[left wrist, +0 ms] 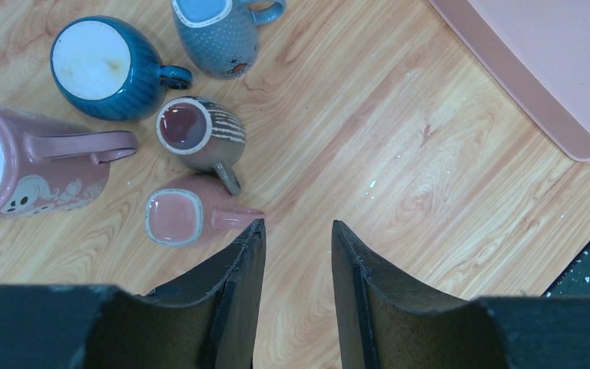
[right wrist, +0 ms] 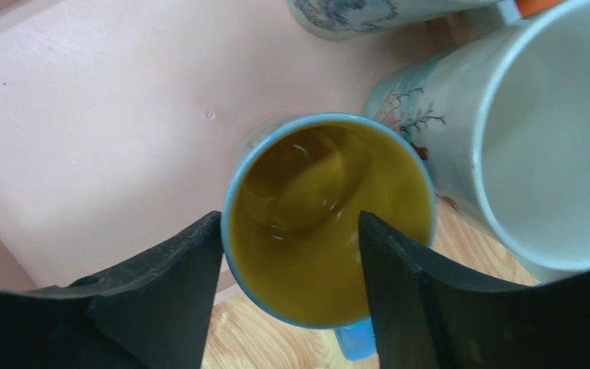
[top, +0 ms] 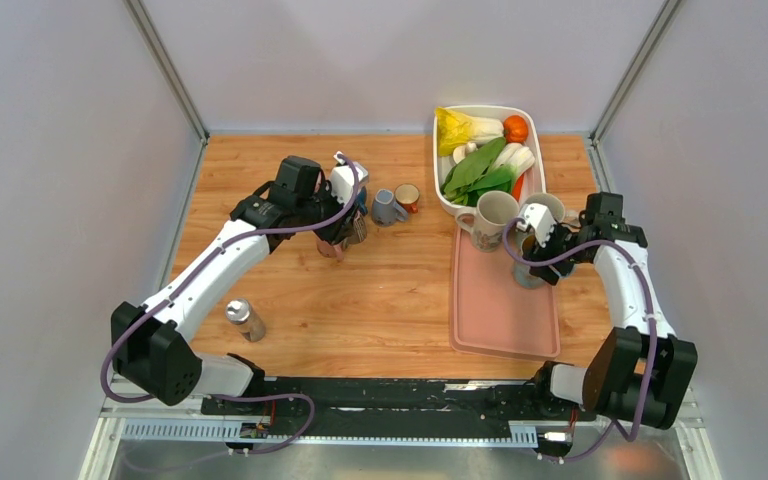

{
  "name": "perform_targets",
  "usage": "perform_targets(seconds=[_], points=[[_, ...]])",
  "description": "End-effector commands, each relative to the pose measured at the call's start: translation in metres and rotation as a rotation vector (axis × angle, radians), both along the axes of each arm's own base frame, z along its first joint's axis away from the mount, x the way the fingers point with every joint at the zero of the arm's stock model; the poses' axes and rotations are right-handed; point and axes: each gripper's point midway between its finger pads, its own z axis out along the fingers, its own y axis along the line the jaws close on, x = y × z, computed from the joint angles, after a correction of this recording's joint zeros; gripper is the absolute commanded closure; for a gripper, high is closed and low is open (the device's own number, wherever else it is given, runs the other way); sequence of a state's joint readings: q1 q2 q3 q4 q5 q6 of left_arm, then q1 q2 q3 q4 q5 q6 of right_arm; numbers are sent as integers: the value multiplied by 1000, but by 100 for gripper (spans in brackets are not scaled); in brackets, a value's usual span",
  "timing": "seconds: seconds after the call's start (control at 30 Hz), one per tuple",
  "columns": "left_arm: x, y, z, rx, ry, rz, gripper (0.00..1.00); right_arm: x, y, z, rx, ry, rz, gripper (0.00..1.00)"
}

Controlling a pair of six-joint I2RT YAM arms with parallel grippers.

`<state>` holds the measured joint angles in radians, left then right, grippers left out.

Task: Turn the mug right side up
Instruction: Place the cup on the tray.

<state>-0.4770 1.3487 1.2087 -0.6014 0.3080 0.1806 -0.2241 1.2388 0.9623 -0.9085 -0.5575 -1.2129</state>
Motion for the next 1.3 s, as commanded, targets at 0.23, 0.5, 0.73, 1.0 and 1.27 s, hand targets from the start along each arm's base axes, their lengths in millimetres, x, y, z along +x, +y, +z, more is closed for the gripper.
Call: perform_targets(seconds=[0.23, 0.5, 0.73, 1.0, 1.27], points=[[5, -2, 18, -27, -61, -8, 55, 17, -14, -3, -193, -58, 173, 42], [7, -3, 16, -28, -53, -7, 55, 25, -16, -2, -223, -90, 192, 44], [8, -2, 14, -25, -51, -5, 55, 33, -10, 2, -159, -95, 126, 44], [11, 0, 18, -11, -54, -2, 54, 31, -5, 23, -127, -123, 85, 24], [55, 42, 25, 34, -92, 314, 33, 36, 15, 97, 1, -219, 43, 7]])
